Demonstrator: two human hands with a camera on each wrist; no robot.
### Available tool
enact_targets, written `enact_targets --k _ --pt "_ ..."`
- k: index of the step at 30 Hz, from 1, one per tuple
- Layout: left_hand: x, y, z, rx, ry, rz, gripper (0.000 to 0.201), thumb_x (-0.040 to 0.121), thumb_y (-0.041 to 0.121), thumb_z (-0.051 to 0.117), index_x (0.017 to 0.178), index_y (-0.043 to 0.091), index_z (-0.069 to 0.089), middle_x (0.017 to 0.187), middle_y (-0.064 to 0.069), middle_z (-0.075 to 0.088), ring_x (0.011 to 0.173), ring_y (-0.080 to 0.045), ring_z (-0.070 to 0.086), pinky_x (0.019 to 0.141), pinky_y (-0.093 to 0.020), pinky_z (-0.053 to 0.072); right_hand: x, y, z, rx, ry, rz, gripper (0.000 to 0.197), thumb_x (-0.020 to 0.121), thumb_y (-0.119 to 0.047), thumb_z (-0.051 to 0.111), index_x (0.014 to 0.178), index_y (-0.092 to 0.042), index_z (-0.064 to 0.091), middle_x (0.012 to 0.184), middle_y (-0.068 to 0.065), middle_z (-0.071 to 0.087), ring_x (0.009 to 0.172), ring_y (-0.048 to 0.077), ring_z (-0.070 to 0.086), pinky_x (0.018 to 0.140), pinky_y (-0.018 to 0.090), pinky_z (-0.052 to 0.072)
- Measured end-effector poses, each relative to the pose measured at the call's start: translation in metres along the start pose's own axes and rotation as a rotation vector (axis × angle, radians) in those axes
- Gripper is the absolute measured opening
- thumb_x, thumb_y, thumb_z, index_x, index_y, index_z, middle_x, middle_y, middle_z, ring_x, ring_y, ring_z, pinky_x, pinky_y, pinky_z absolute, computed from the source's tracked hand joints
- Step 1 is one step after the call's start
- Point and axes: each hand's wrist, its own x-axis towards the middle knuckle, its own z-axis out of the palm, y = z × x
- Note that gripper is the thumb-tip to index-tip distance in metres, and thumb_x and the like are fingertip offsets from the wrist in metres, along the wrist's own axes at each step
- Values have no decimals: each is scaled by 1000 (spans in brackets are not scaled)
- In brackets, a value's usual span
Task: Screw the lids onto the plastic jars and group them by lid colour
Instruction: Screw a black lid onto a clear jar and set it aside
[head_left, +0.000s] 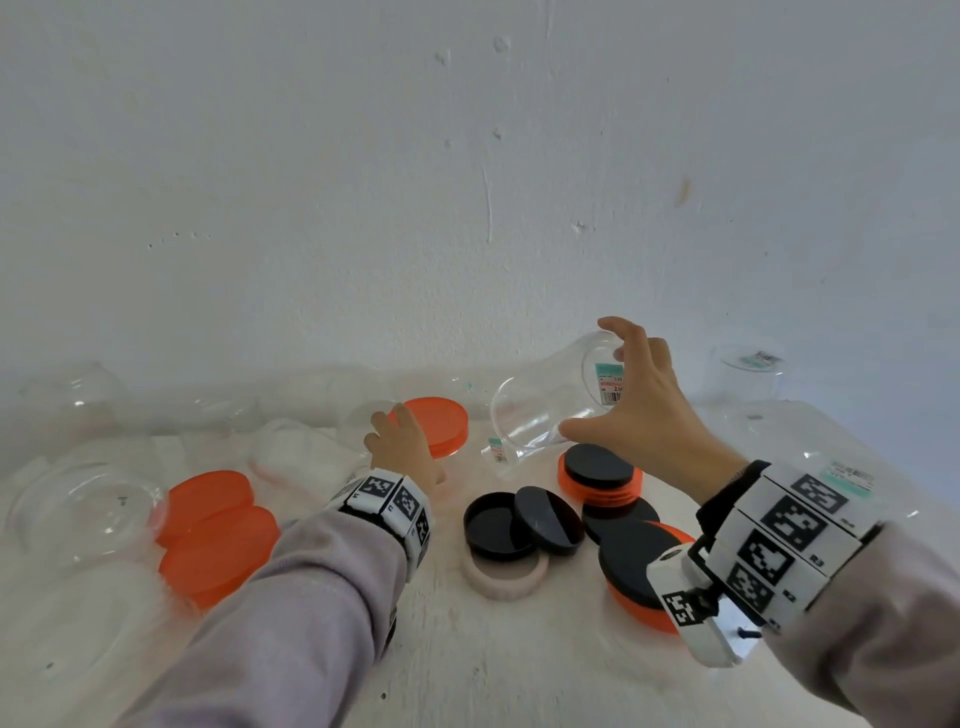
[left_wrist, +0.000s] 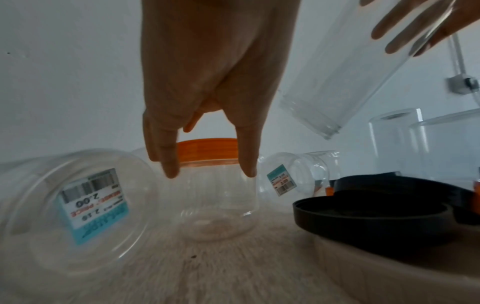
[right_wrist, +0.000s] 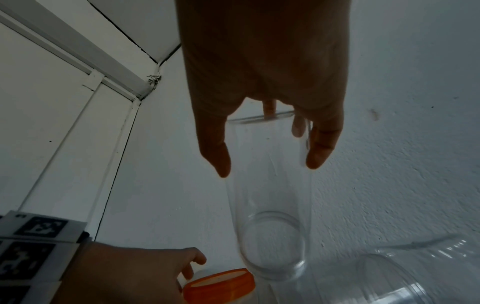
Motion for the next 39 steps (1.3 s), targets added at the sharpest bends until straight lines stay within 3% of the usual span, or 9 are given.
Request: enact_targets --k 2,6,10,17,21,27,33,37,39 --pt "-5 5 0 181 43 69 93 81 35 73 146 5 13 145 -18 22 133 -35 29 103 -39 40 -4 0 -2 16 -12 25 95 66 -15 83 138 -37 26 118 -3 24 115 25 39 91 33 43" --pt "-16 25 10 316 80 471 67 84 46 62 133 8 39 139 -14 33 133 -34 28 110 -40 30 -7 3 -8 -27 93 50 85 63 -18 84 131 -30 33 115 -3 28 111 23 36 84 33 40" --pt "-29 46 31 251 -210 699 69 86 55 58 133 6 44 138 -12 37 132 -29 29 108 -40 32 -11 7 -17 -60 146 123 87 62 -30 86 130 -23 32 115 -4 33 111 18 32 85 29 31" --pt "-39 51 50 268 -400 589 80 84 58 61 143 12 31 143 -10 33 132 -27 32 105 -41 35 -25 17 -25 8 83 262 82 68 -39 82 133 -29 32 115 -2 32 106 19 40 81 29 36" --pt "-40 48 47 255 -419 584 75 82 57 63 138 13 38 134 -9 42 123 -26 40 102 -41 38 -29 21 -24 43 72 305 80 67 -43 83 129 -23 37 113 -2 38 86 7 41 62 15 30" --pt "-39 39 39 216 -333 619 75 82 58 63 136 11 40 134 -6 46 120 -23 44 99 -34 38 -32 18 -18 116 41 429 71 66 -50 82 113 -23 36 97 -3 50 81 6 49 58 19 34" --pt "-35 16 19 32 -253 570 82 82 57 64 144 12 34 141 -3 41 127 -19 42 100 -28 33 -35 7 -15 481 -23 585 70 70 -39 83 119 -12 42 107 7 52 96 23 60 85 42 55" --pt "-32 -1 2 -119 -183 399 71 77 57 68 119 3 55 116 -16 55 108 -27 54 92 -37 43 -42 1 -15 667 -132 620 61 62 -36 86 108 -9 57 98 12 64 86 32 70 81 43 57" --pt "-31 -11 -6 -219 -156 330 59 75 56 70 97 2 61 92 -17 58 86 -26 60 75 -38 48 -47 -2 -12 659 -177 615 62 50 -40 86 97 -9 60 79 9 69 75 30 71 78 42 57"
